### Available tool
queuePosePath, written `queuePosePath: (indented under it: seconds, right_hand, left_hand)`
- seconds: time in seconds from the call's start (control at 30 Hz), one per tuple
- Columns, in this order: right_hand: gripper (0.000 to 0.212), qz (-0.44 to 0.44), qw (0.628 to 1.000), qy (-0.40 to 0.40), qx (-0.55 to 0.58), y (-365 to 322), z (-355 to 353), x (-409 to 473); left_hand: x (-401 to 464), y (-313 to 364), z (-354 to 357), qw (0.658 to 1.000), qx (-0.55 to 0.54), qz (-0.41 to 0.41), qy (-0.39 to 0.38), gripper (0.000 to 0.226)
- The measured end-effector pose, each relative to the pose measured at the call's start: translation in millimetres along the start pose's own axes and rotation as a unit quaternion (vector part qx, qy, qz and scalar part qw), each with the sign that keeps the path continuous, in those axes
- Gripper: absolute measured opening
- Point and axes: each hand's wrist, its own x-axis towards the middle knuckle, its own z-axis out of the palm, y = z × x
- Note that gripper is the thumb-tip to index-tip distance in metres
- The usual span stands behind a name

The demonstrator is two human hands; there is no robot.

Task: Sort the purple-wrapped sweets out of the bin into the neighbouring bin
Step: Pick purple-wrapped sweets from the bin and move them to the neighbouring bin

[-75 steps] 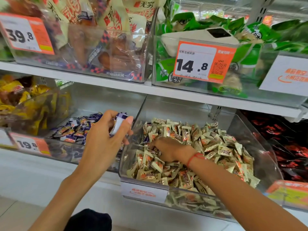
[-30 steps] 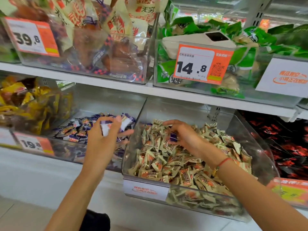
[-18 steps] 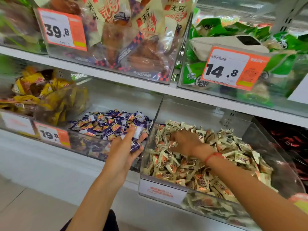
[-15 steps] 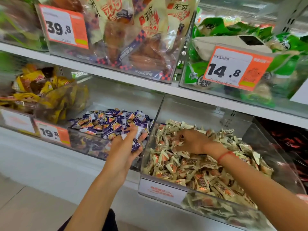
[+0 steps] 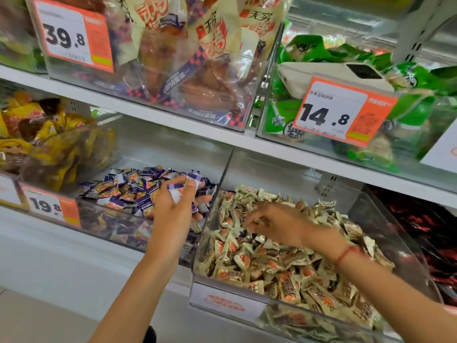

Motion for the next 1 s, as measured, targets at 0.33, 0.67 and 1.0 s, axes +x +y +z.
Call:
queuePosePath:
  seconds: [0.33, 0.67, 1.0]
  right_hand:
    - [0.058, -0.03, 0.965, -0.019, -0.261, -5.0, 30.5, 38.1]
    - [0.039, -0.125, 0.922, -0.013, -0.365, 10.3, 32.0, 45.4]
    - [0.029, -0.027, 0.998, 0.048, -0.043, -2.9, 26.8, 28.7]
  left_hand:
    - [-12.7, -8.7, -20.1, 1.0, 0.011, 0.004, 0.014, 0.015]
    - [-17.3, -3.0, -11.5, 0.997, -0.057, -0.052, 0.01, 0.009]
    - [-16.2, -1.1, -12.5, 0.994, -0.07, -0.076, 0.025, 0.008]
